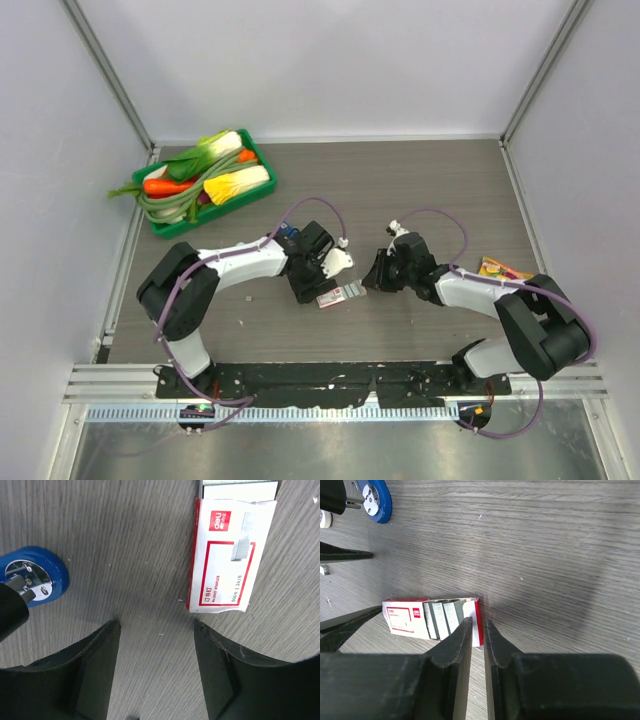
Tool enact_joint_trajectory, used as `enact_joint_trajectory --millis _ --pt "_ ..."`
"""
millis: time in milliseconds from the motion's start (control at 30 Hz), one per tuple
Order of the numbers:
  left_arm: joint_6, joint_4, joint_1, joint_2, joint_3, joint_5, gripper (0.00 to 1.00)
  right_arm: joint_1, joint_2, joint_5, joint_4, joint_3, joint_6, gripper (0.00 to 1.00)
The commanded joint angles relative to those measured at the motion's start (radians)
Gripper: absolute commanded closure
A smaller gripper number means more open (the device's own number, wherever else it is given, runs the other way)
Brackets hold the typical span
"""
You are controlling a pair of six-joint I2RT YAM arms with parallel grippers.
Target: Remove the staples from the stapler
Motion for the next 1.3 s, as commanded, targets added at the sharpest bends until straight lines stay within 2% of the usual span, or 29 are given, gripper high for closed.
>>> enact_joint_trajectory --millis 0,500,1267 --pt "0.002 0.07 -0.002 0.047 0.02 -0.02 0.36 -0.003 0.0 -0.014 0.062 -0.019 0.01 0.8" --pt "-0.013 0.078 -0.016 0.063 0.045 -0.015 0.35 0.011 0.027 -0.037 0.128 -0.042 0.052 0.82" --pt "-0.007 0.083 -0.03 0.073 0.052 -0.037 0.35 0.095 0.075 -0.044 0.211 -0.036 0.125 0.84"
